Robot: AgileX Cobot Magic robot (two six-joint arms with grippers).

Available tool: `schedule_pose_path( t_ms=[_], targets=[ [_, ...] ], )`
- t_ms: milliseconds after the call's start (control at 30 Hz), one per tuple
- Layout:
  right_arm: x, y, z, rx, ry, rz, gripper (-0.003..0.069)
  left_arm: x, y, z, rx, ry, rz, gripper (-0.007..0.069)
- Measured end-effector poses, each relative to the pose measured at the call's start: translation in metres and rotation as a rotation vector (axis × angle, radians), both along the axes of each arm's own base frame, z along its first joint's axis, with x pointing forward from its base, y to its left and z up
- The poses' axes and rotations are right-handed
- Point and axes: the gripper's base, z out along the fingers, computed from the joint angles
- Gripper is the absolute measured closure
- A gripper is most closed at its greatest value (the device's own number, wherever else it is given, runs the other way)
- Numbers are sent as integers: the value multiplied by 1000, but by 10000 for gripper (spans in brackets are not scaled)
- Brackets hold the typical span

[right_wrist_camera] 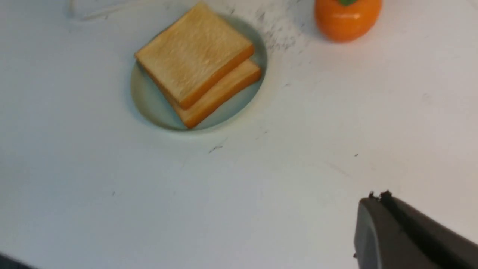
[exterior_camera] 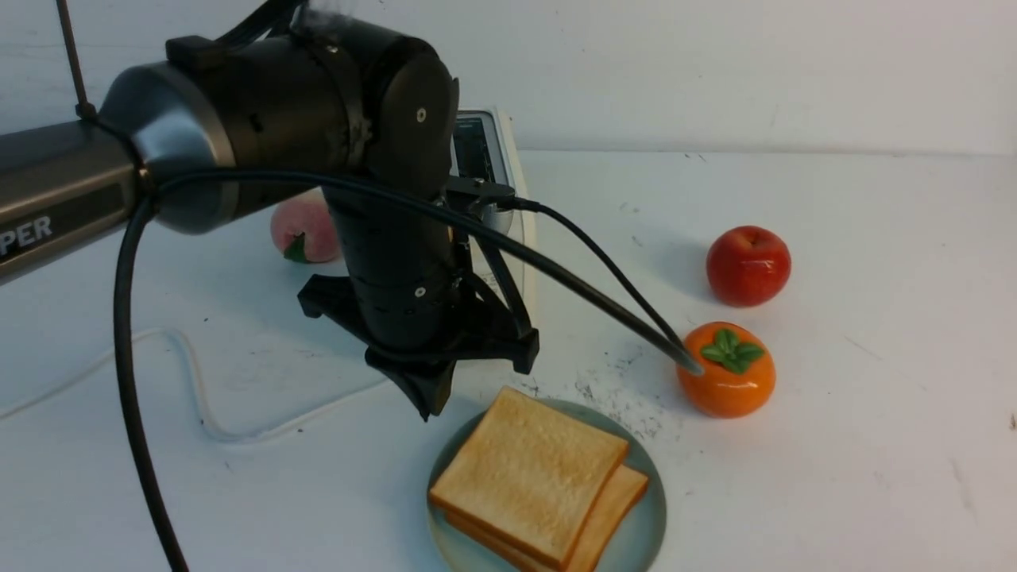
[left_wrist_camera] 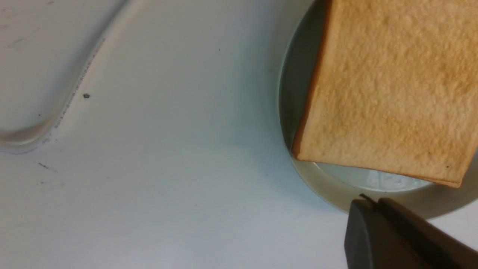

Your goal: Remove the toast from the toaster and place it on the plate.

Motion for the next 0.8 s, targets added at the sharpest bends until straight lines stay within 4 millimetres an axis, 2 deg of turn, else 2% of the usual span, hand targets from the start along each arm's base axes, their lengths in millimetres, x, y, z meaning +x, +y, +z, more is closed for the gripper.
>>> schedule_pose_path(
  t_ms=[100, 133, 267, 367, 533, 800],
  targets=[
    [-5, -6, 4, 15, -87, -57, 673, 0, 0, 0, 0, 0, 0, 638],
    [-5, -11, 8, 20, -179, -101, 671, 0, 0, 0, 0, 0, 0, 638],
    [4, -17, 10, 6, -316, -177, 669, 0, 0, 0, -4, 3, 1, 638],
    [20, -20, 0, -1, -415, -246, 667, -1, -1, 0, -16, 11, 3, 638],
    [32, -21, -6, -76, -581, -267, 666, -1, -2, 0, -18, 12, 3, 638],
    [33, -20, 1, -107, -701, -248, 659, -1, -2, 0, -19, 13, 3, 638]
  ],
)
